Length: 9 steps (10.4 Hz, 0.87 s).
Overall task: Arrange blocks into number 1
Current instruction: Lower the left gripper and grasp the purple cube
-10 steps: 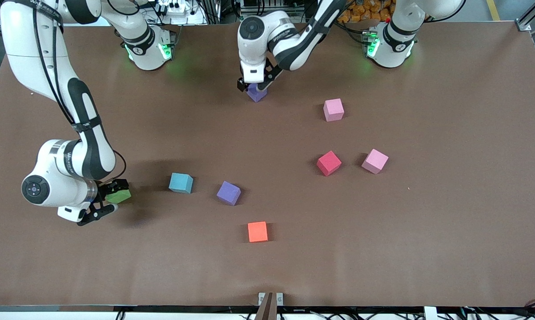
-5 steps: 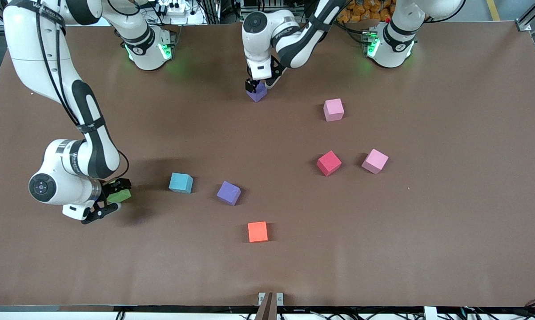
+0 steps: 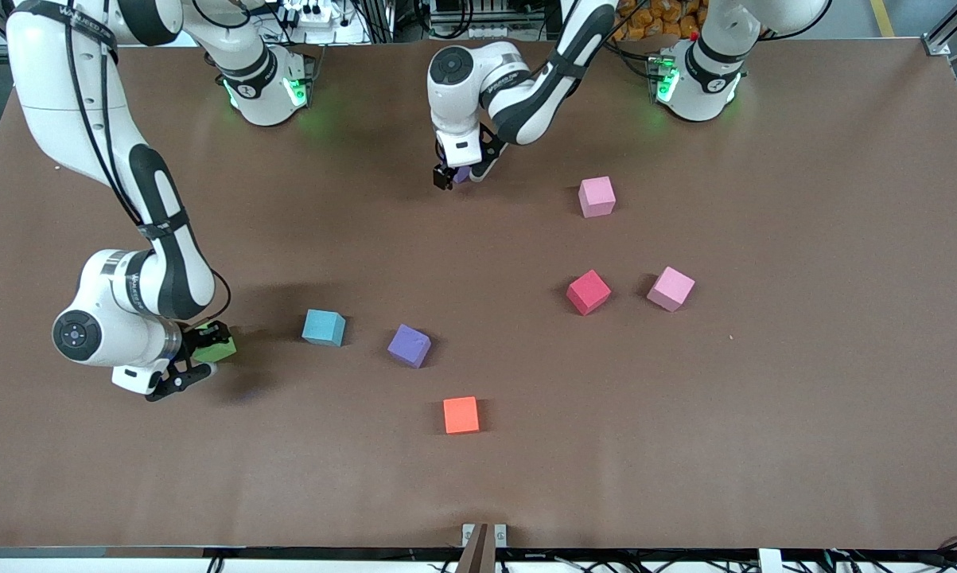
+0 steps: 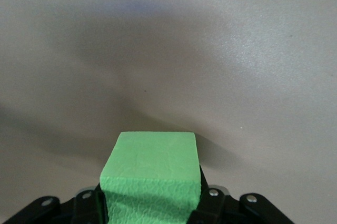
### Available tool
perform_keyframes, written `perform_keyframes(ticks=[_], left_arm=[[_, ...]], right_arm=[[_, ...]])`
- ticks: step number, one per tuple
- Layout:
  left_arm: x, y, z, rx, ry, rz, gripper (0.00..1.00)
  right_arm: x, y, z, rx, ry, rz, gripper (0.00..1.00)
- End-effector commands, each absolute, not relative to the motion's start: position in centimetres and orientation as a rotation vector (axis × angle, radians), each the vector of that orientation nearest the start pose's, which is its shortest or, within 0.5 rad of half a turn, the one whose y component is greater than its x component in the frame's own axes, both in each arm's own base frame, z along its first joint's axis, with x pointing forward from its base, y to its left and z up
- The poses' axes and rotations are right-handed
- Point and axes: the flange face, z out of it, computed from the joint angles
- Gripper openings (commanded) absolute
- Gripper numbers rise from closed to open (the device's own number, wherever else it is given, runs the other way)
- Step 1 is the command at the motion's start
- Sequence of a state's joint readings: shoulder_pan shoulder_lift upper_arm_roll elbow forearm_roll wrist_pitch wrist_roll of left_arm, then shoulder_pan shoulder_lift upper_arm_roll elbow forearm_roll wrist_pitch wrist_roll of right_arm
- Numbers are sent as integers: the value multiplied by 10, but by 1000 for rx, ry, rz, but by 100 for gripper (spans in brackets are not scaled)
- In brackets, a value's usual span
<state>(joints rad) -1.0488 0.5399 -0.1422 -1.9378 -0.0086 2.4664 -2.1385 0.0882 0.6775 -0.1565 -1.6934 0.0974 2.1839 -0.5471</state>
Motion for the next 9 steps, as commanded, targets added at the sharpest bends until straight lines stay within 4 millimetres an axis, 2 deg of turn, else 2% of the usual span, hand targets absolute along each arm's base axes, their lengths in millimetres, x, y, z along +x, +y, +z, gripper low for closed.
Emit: perform_keyframes(ticks=[1,3,6,7,9], left_arm=[[228,-583,200,-2778,-1410,99,100],[232,-583,214,-2768,-1407,92,100],[241,-589,237,-2735,-1400,82,100],[242,-589,238,-2731,-1401,82,100],[239,-590,234,-2726,-1396,82,100]], right_arm=[[660,-30,220,-3036,-640,205,47],[661,-14,262,-3081,-461,122,51],[646,20,311,-3109,-164,38,52],[638,39,317,-3110,-61,32,52],[630,49,322,-3104,70,31,52]])
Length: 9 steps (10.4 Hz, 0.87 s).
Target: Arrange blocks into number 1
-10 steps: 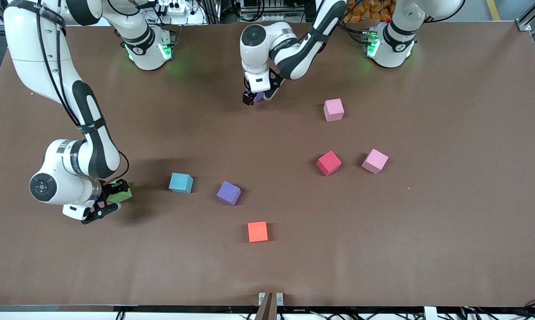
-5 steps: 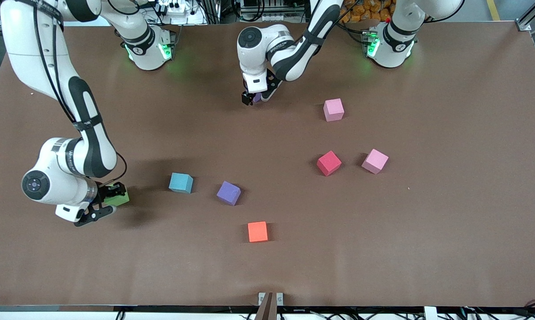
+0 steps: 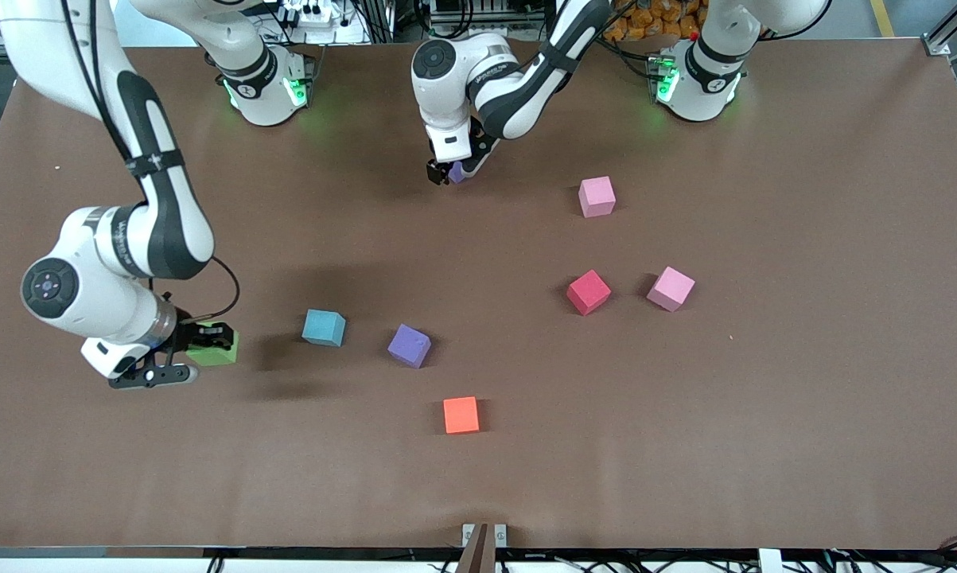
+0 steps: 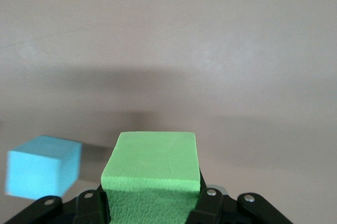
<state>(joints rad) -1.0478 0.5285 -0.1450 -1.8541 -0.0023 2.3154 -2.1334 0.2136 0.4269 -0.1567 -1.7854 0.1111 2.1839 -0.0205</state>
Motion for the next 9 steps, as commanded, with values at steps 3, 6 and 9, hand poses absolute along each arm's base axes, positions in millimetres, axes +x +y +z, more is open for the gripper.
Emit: perform_keyframes(ticks=[3,6,9], left_arm=[[233,-590,209,-2675,-1409,98,100],[235,-600,195,-2673,-1408,111,100],[218,-613,202,-2712,-1360,130,100]], right_arm=[[621,58,329,-3060,115,38,52],[619,66,330,-3058,138,41,53],[619,66,330,-3058,138,45,53]])
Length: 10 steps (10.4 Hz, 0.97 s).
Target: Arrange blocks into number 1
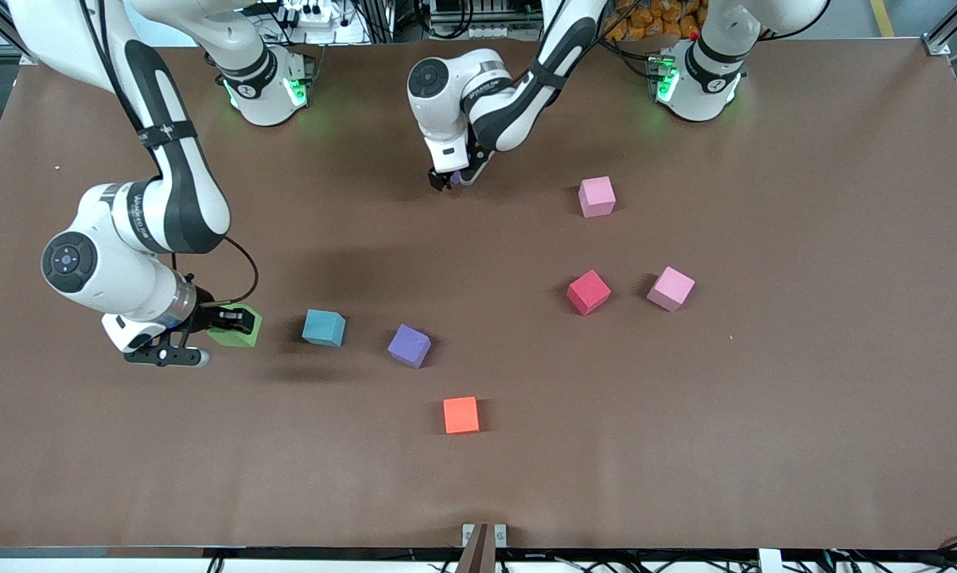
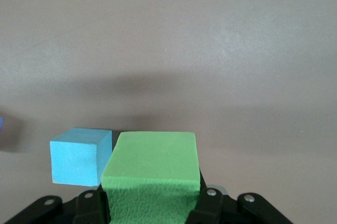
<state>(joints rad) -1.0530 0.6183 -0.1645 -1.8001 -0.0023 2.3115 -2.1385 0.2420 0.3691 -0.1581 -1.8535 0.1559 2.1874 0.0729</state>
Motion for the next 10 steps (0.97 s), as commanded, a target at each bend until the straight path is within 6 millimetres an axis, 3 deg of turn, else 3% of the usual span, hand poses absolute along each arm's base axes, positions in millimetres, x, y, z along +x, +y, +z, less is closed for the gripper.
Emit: perform_keyframes(ticks=[1,3,4,6,7,9,10], left_arm=[[208,-615,200,-2724,-1327,137,100],[195,-617,191,-2752,-1232,150,100],[193,-616,186,-2753,-1210,152,92],[194,-614,181,-2742,-1211,163,16],[196,-614,182,-2739,-1216,164,0],[201,-614,189,-2761,-1195,161,0],[201,-615,195,-2813,-1100,157,0]], right_arm=[[619,66,330,-3058,138,45,53],[619,65,330,-3057,142,47,53],[619,65,330,-3057,142,47,53],[618,66,330,-3059,138,47,53],[619,65,331,-3059,140,45,53],[619,64,329,-3060,143,49,55],[619,65,329,-3059,138,45,55]])
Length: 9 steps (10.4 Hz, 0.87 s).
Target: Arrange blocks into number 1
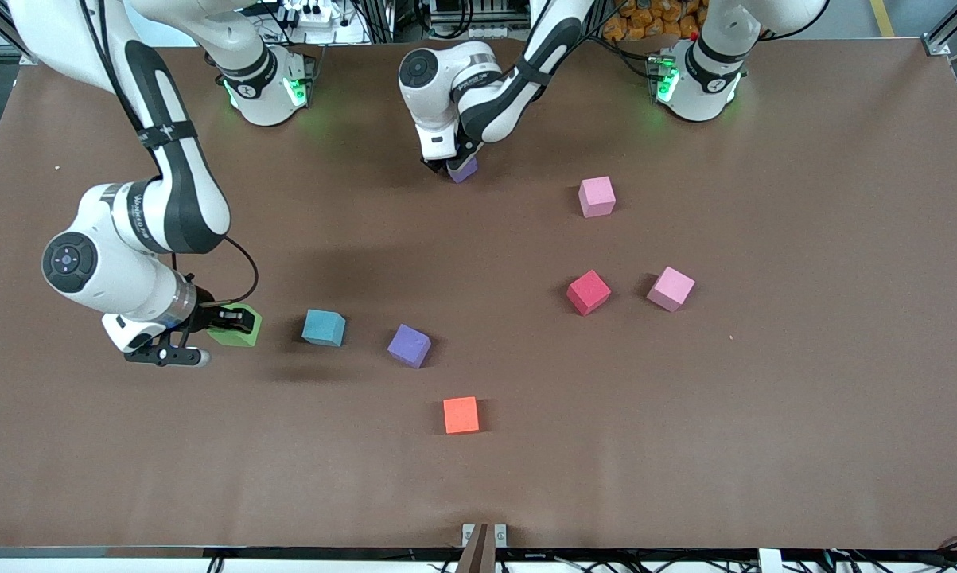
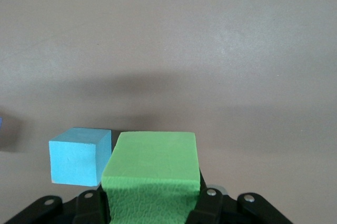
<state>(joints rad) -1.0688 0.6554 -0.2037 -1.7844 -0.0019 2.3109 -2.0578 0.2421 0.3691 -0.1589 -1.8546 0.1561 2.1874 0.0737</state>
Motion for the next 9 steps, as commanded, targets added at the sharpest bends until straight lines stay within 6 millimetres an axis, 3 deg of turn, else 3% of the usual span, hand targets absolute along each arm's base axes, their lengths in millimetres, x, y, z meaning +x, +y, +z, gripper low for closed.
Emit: perform_keyframes(ticks=[1,2,5,6,7,9], left_arm=[[203,-616,207,-2876,-958,159,0],[205,-617,223,-2970,-726,154,0],[217,-619,226,-3072,-207,47,0],[231,-618,228,-3088,-95,57,0],[232,-619,227,-3095,-14,60,0],[246,-634,232,-3134,18,48,0]], right_arm=[[620,66,330,-3059,138,43,55],[620,64,330,-3059,143,40,56],[621,57,330,-3057,163,34,58],[622,52,330,-3059,176,33,58],[623,49,330,-3060,183,30,58],[623,48,329,-3061,185,29,58]])
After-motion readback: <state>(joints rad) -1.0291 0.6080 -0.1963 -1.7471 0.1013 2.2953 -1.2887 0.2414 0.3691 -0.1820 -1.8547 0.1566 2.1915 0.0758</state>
